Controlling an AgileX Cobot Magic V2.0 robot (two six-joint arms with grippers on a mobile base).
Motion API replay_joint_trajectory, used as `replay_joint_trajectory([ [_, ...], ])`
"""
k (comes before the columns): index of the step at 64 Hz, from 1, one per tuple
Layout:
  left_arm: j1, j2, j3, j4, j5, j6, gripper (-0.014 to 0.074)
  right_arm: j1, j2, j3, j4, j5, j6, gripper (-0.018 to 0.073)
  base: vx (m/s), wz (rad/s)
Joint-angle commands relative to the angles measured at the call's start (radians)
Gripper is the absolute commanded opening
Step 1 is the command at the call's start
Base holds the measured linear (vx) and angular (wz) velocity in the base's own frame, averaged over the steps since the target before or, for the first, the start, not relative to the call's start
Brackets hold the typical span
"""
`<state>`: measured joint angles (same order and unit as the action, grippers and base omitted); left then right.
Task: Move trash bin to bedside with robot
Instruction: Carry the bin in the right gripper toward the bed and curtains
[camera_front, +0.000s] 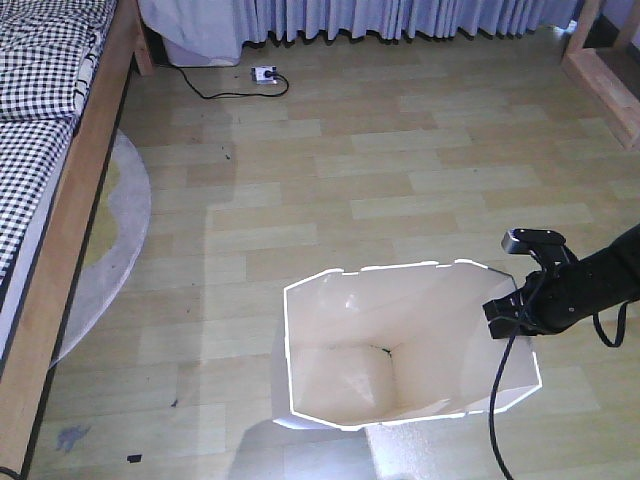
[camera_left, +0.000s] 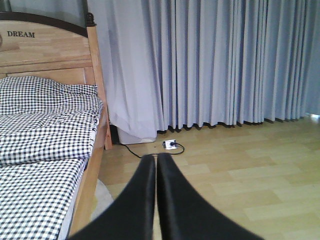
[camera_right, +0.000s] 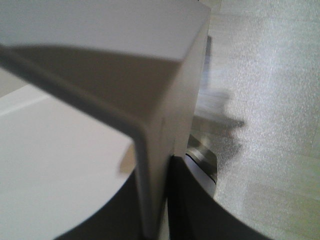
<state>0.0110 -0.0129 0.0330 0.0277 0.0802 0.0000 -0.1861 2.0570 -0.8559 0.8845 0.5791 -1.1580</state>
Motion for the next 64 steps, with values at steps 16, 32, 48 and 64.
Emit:
replay_joint_trajectory([
  [16,-0.006,-0.015,0.012,-0.009,-0.074,-0.014,-0.0006,-0.004,-0.065,-0.021,0.098,0.143,0.003,-0.0003,0.19,0.07],
  [32,-0.006,-0.015,0.012,-0.009,-0.074,-0.014,-0.0006,-0.004,-0.065,-0.021,0.098,0.143,0.003,-0.0003,0.21,0.04],
  [48,-0.006,-0.015,0.012,-0.009,-0.074,-0.014,-0.0006,-0.004,-0.065,-0.021,0.098,0.143,0.003,-0.0003,0.24,-0.01],
  [64,-0.006,-0.015,0.012,-0.009,-0.074,-0.014,-0.0006,-0.004,-0.065,-0.021,0.098,0.143,0.003,-0.0003,0.27,-0.02],
])
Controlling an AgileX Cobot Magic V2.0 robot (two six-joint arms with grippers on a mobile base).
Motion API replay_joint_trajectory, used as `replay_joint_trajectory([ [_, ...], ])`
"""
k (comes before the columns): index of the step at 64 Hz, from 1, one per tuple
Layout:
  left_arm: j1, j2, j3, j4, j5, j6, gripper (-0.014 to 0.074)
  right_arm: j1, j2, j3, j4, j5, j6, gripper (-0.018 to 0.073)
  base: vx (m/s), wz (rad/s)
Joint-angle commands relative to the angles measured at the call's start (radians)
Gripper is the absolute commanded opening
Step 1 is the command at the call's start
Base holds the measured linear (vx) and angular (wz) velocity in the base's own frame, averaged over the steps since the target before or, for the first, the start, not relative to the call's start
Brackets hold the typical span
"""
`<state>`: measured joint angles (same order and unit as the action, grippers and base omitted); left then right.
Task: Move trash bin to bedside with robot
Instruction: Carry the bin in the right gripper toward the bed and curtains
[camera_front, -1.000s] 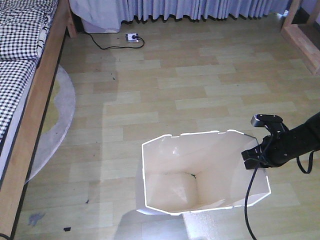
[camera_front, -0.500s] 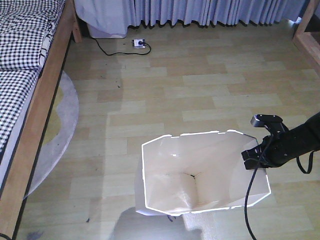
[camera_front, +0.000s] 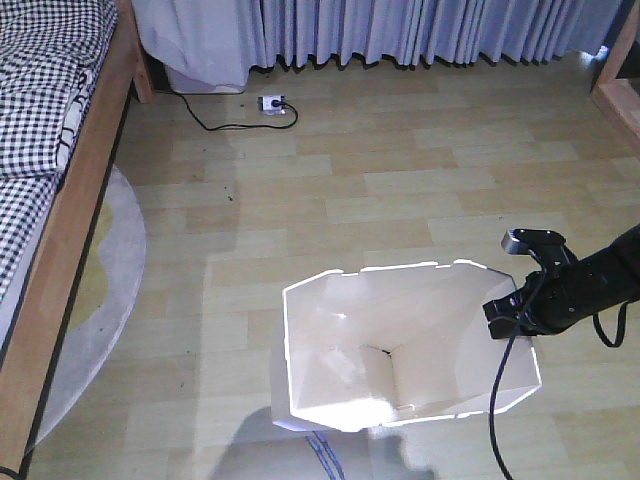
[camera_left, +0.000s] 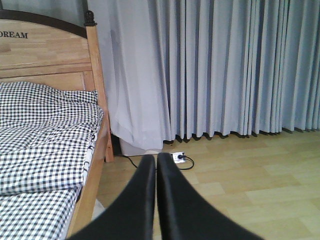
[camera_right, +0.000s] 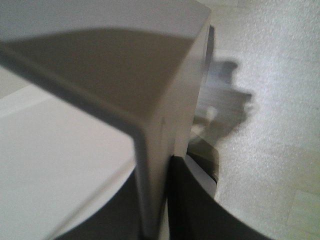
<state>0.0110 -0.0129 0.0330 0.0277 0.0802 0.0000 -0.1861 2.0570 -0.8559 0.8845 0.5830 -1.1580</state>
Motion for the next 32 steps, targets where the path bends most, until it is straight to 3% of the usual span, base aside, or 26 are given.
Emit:
replay_joint_trajectory([
  [1,-0.006,-0.015,0.012,-0.009,-0.074,-0.014,-0.0006,-0.004,-0.065,-0.021,0.098,0.139,0.003,-0.0003,0.28,-0.01],
  [32,-0.006,-0.015,0.012,-0.009,-0.074,-0.014,-0.0006,-0.004,-0.065,-0.021,0.098,0.139,0.003,-0.0003,0.28,0.01],
])
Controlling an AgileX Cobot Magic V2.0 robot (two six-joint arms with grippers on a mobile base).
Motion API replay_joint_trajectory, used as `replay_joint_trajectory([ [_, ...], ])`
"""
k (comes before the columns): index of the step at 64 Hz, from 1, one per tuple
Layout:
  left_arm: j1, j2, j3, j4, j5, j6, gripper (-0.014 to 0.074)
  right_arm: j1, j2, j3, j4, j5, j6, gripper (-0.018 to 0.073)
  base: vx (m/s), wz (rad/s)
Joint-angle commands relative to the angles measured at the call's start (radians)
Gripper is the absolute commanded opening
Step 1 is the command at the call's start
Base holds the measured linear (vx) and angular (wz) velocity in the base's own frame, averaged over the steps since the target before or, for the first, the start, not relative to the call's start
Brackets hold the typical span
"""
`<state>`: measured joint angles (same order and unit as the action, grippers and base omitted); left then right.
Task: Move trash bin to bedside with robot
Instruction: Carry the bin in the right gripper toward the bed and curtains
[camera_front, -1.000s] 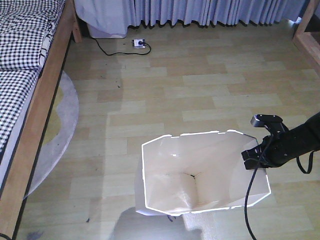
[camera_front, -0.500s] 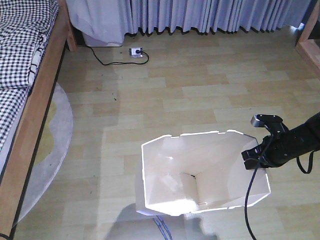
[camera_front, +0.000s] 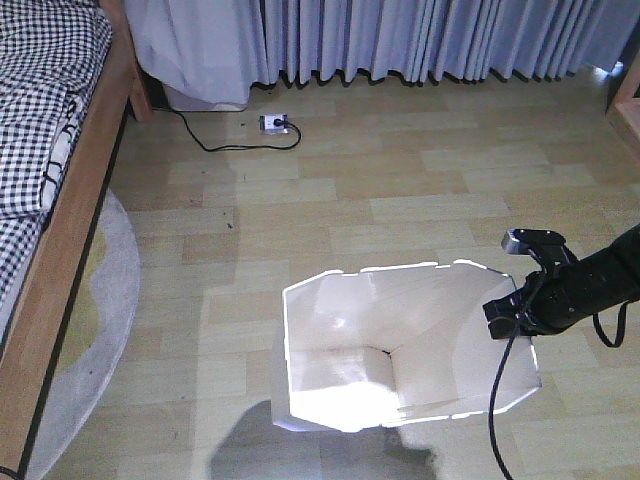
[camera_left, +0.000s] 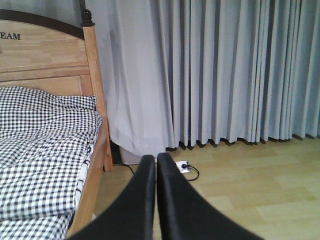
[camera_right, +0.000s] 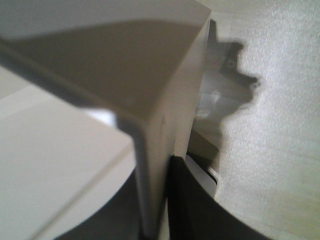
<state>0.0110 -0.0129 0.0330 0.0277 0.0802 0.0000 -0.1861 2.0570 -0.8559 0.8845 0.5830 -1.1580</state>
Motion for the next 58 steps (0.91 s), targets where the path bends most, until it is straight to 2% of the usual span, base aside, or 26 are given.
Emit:
replay_joint_trajectory([
  [1,-0.006,-0.015,0.012,-0.009,-0.074,-0.014,-0.0006,-0.004,-0.065,-0.021,0.098,0.139,0.003,-0.0003,0.29,0.03],
  [58,-0.006,-0.015,0.012,-0.009,-0.074,-0.014,-0.0006,-0.004,-0.065,-0.021,0.098,0.139,0.003,-0.0003,0.26,0.03],
])
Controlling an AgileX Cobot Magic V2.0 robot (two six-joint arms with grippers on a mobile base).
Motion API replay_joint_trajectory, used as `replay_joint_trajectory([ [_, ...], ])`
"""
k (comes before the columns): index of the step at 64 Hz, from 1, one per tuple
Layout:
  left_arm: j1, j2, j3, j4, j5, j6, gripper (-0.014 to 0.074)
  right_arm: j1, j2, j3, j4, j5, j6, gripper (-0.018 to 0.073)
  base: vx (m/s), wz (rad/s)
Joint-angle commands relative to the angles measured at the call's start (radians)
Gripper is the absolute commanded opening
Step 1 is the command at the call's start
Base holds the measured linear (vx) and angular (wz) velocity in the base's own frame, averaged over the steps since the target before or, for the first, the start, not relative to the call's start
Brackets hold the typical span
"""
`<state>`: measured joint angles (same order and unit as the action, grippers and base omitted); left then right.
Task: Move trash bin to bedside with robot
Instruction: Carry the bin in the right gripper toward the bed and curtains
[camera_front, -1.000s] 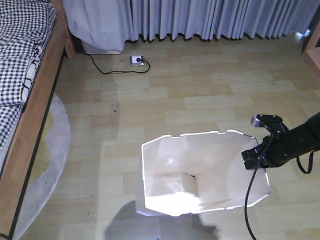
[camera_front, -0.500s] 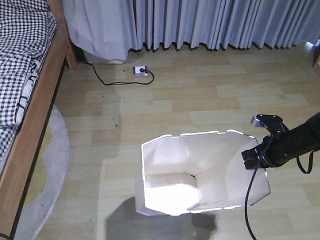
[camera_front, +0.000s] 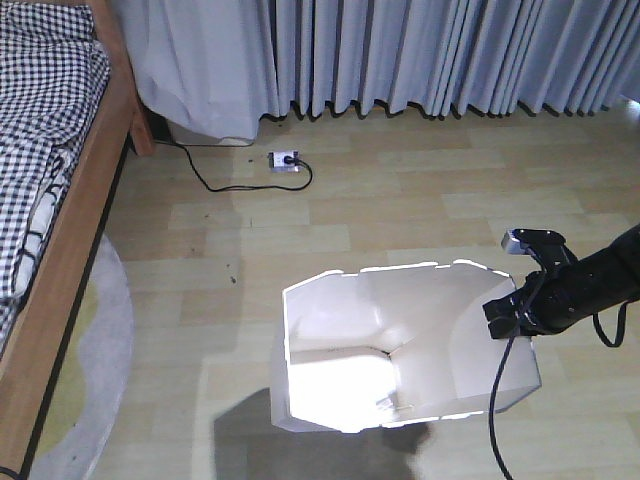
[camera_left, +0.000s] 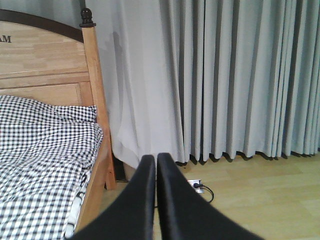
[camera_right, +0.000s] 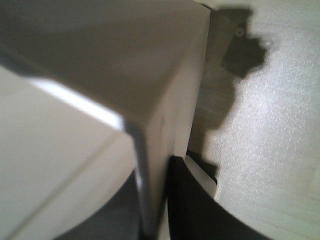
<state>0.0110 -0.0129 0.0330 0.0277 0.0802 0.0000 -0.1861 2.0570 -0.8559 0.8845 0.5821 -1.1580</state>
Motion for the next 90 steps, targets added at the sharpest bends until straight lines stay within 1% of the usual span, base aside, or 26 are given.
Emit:
replay_joint_trajectory([
  [1,-0.006,-0.015,0.012,-0.009,-0.074,-0.014,-0.0006,-0.004,-0.065,-0.021,0.098,0.14,0.003,-0.0003,0.22,0.0],
  [54,-0.006,-0.015,0.012,-0.009,-0.074,-0.014,-0.0006,-0.004,-0.065,-0.021,0.098,0.14,0.003,-0.0003,0.24,-0.05],
  [90,-0.006,-0.015,0.012,-0.009,-0.074,-0.014,-0.0006,-0.004,-0.065,-0.021,0.098,0.14,0.003,-0.0003,0.21,0.09],
])
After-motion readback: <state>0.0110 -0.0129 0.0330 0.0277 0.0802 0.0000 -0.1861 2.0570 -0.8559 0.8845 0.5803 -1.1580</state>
